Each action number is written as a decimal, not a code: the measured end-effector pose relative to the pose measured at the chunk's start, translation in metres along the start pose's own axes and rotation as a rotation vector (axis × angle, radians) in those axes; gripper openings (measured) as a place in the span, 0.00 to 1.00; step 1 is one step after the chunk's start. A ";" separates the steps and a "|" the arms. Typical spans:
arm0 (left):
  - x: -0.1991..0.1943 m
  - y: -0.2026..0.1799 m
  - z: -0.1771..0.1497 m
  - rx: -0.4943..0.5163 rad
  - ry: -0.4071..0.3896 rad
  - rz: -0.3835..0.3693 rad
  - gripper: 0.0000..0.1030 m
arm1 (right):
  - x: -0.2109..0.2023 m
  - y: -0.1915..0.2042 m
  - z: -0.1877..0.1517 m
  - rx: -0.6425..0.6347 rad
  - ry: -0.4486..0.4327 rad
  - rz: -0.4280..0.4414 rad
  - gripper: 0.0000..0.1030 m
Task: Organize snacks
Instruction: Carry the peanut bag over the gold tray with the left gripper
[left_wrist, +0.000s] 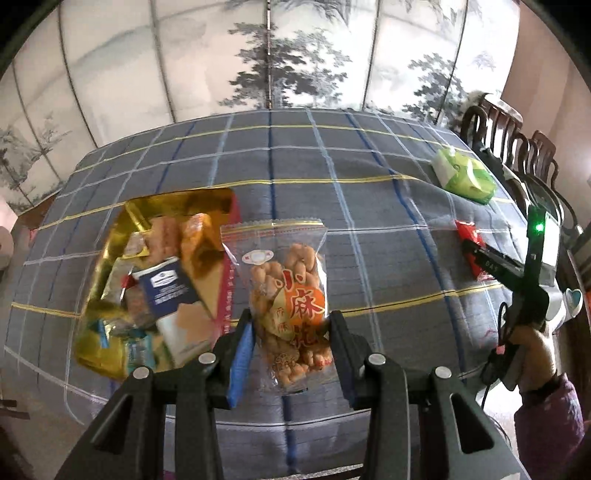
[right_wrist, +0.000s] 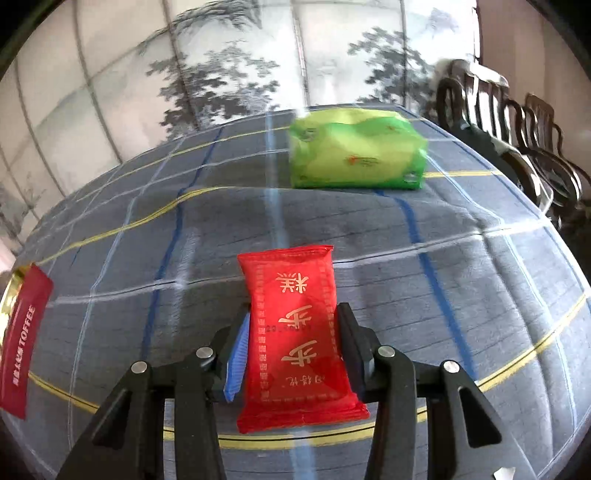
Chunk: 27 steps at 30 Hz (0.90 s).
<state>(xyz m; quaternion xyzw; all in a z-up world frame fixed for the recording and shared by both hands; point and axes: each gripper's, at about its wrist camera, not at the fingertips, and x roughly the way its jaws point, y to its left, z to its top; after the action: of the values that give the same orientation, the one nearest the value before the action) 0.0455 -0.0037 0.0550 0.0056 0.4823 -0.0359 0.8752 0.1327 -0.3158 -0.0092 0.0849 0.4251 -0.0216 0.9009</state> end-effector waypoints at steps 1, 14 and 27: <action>-0.001 0.003 -0.001 -0.003 -0.002 0.007 0.39 | 0.002 0.007 -0.001 0.001 0.011 0.018 0.41; -0.007 0.052 -0.016 -0.071 -0.022 0.071 0.39 | 0.010 0.079 -0.010 -0.064 0.027 0.055 0.41; 0.000 0.089 -0.029 -0.126 0.001 0.105 0.39 | 0.013 0.087 -0.011 -0.091 0.035 0.025 0.41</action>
<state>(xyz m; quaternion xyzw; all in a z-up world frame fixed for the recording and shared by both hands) 0.0270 0.0867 0.0372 -0.0242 0.4830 0.0406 0.8743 0.1423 -0.2281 -0.0140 0.0494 0.4404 0.0106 0.8964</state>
